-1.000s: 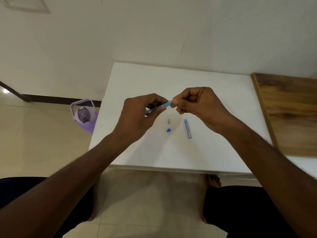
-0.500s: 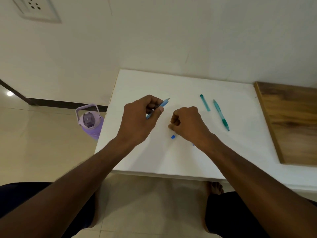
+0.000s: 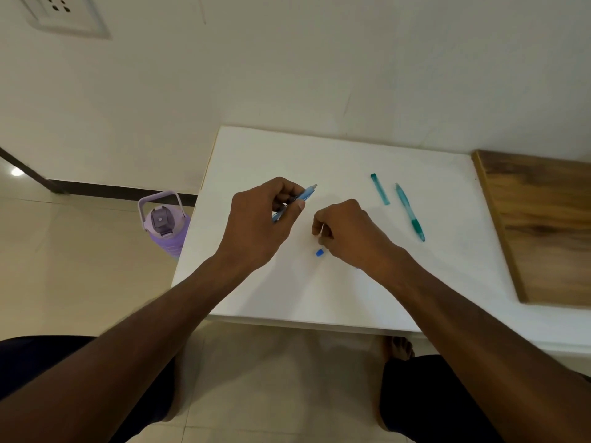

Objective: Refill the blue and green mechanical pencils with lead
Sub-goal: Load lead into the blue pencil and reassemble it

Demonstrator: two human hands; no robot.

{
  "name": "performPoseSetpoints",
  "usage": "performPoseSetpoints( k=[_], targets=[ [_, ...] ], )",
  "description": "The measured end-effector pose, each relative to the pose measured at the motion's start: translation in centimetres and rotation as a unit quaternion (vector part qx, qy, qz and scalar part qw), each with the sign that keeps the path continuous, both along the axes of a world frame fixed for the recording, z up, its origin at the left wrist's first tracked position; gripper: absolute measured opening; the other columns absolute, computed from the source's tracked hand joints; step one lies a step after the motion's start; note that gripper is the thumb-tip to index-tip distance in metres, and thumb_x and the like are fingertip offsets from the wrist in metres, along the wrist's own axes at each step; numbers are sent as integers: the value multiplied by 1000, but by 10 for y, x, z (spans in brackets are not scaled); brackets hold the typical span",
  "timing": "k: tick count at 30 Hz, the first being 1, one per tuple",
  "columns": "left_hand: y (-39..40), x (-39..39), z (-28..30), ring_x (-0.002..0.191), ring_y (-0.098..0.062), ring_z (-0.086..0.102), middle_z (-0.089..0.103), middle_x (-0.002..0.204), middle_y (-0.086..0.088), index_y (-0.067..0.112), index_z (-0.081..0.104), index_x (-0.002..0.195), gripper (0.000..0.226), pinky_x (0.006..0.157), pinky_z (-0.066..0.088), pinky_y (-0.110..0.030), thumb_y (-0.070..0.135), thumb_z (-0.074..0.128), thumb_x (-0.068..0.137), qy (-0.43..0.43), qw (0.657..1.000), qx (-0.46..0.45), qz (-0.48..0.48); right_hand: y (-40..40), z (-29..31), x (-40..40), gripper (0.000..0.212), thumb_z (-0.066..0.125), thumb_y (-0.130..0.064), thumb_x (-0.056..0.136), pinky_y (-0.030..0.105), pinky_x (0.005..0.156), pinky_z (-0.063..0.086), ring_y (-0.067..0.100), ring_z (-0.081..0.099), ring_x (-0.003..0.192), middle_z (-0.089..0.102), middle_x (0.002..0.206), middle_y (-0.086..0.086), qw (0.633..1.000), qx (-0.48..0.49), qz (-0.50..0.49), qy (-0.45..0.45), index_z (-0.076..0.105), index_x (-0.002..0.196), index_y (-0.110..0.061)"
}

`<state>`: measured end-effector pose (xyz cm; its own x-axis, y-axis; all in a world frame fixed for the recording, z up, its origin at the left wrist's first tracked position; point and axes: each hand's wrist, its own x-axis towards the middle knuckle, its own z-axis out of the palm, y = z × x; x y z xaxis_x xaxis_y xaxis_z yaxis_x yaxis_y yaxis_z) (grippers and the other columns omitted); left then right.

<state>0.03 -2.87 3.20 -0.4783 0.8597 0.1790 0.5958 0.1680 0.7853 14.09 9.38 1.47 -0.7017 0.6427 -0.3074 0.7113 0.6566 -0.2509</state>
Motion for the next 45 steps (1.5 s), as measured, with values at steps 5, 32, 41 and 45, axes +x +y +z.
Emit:
performPoseSetpoints(
  k=[5, 32, 41, 45],
  targets=[
    [0, 0, 0, 84, 12, 62, 73, 96, 15, 20, 76, 112, 15, 69, 41, -1, 27, 73, 99, -9, 1000, 1, -2, 12, 22, 8, 12, 73, -19, 97, 21, 85, 58, 10, 76, 85, 81, 98, -5, 934, -131, -159, 293, 80, 107, -22],
    [1, 4, 4, 84, -5, 69, 75, 93, 13, 20, 78, 113, 16, 73, 48, -5, 24, 73, 99, -7, 1000, -5, -19, 13, 34, 17, 12, 80, -10, 91, 26, 78, 63, 20, 80, 86, 83, 94, 5, 809, -343, -183, 440, 82, 101, -16],
    [2, 11, -1, 86, 3, 74, 80, 87, 17, 28, 80, 104, 12, 76, 55, -10, 35, 76, 96, -101, 994, -40, -12, 12, 35, 17, 23, 79, -16, 93, 32, 83, 65, 21, 80, 89, 83, 98, 5, 823, -334, -192, 418, 79, 115, -14],
    [7, 2, -12, 91, -10, 77, 81, 94, 10, 28, 80, 105, 15, 88, 62, -31, 39, 77, 94, -237, 966, -90, 47, 17, 34, 22, 32, 78, -37, 93, 15, 76, 61, 4, 78, 78, 81, 87, -5, 903, -201, -182, 333, 73, 122, -25]
  ],
)
